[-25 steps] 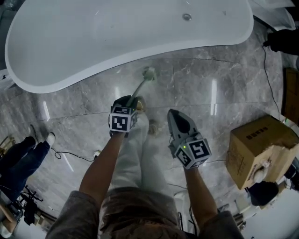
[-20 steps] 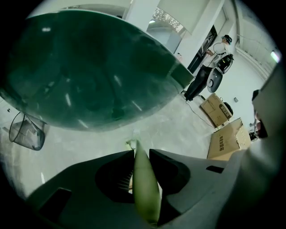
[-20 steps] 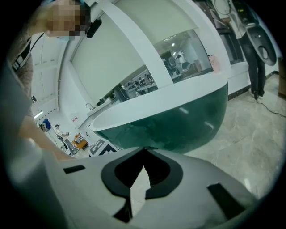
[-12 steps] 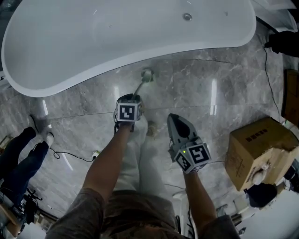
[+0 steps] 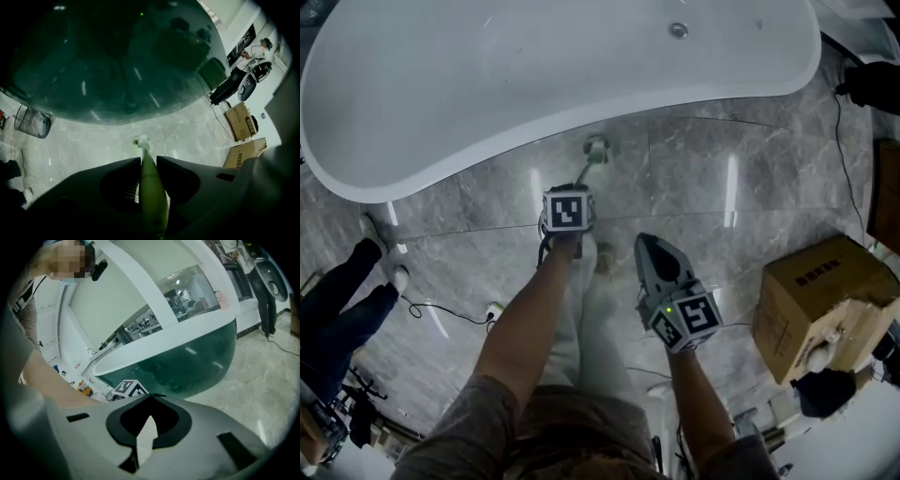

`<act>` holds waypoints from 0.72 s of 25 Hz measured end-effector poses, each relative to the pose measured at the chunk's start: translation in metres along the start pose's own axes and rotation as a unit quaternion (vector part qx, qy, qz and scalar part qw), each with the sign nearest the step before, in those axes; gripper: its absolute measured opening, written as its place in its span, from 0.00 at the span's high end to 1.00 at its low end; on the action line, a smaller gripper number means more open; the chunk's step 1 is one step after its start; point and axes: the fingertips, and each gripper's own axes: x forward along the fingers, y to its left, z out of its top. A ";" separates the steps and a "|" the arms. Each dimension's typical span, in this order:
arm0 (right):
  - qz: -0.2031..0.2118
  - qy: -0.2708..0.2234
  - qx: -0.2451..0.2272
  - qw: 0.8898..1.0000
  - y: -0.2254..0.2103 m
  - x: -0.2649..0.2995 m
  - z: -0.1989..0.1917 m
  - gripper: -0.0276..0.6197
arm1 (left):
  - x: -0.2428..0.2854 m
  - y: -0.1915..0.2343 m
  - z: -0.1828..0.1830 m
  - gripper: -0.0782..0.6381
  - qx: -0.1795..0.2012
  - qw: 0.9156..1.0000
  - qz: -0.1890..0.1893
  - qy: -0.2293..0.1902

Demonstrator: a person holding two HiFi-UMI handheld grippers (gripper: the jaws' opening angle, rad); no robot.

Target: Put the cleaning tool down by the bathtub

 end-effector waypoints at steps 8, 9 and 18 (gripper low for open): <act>0.002 0.008 0.008 1.000 -0.004 0.009 -0.001 0.96 | 0.022 -0.008 0.011 0.73 -0.025 1.000 0.002 0.003; 0.002 0.009 0.009 1.000 -0.004 0.009 -0.001 0.96 | 0.024 -0.008 0.011 0.73 -0.028 1.000 0.003 0.005; 0.005 0.012 0.003 1.000 -0.009 0.011 -0.002 0.96 | 0.040 -0.011 -0.005 0.73 -0.076 0.996 0.008 0.036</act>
